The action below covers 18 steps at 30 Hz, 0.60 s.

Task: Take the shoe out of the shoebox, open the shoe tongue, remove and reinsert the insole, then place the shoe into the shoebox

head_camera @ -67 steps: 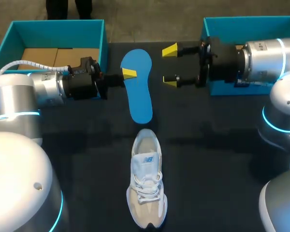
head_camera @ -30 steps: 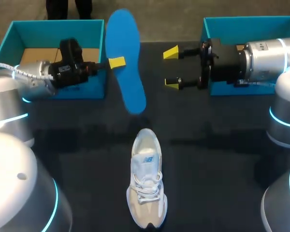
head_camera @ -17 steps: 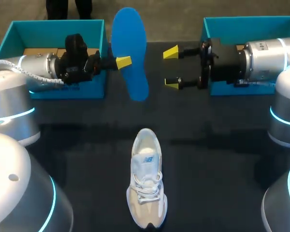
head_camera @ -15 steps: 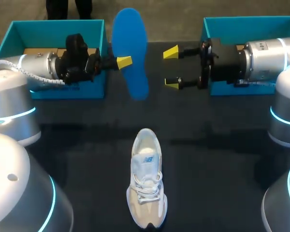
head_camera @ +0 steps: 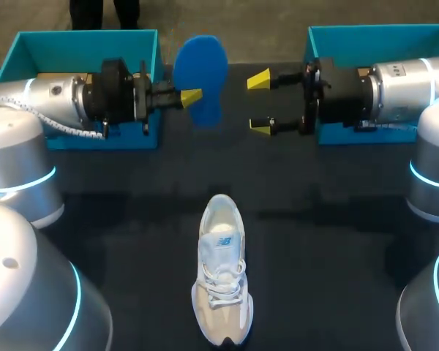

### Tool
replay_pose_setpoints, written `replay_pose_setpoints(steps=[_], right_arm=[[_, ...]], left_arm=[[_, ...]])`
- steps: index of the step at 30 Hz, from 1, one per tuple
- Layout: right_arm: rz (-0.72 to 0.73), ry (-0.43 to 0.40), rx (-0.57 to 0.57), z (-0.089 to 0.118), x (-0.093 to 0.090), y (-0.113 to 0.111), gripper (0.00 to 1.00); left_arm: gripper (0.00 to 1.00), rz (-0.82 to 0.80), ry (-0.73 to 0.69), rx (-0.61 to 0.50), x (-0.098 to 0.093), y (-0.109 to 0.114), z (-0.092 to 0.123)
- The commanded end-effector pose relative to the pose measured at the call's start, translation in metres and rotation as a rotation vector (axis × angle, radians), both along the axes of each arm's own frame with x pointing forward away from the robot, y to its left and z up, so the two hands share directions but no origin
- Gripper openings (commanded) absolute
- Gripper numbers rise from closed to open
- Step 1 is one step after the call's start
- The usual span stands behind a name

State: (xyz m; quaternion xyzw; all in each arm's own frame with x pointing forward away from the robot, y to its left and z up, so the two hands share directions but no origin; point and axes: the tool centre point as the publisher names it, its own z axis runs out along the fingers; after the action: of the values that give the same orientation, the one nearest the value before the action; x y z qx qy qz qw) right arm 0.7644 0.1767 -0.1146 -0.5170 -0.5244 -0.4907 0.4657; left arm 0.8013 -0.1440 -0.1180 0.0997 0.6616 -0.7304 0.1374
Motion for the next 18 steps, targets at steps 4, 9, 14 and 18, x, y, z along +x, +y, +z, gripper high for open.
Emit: replay_pose_setpoints(steps=[4, 9, 14, 18], right_arm=[[-0.001, 0.001, -0.002, 0.0, 0.001, 0.003, 1.0], [-0.001, 0.001, -0.002, 0.0, 0.001, 0.003, 1.0], [-0.001, 0.001, -0.002, 0.0, 0.001, 0.003, 1.0], [-0.001, 0.001, -0.002, 0.0, 0.001, 0.003, 1.0]], left_arm=[[0.0, -0.071, -0.377, -0.032, -0.016, 0.014, -0.001], [0.0, -0.12, -0.517, -0.011, -0.013, 0.014, -0.008], [0.0, -0.114, -0.739, 0.036, -0.005, 0.012, -0.009], [0.0, -0.109, -0.852, 0.051, -0.002, 0.01, -0.007]])
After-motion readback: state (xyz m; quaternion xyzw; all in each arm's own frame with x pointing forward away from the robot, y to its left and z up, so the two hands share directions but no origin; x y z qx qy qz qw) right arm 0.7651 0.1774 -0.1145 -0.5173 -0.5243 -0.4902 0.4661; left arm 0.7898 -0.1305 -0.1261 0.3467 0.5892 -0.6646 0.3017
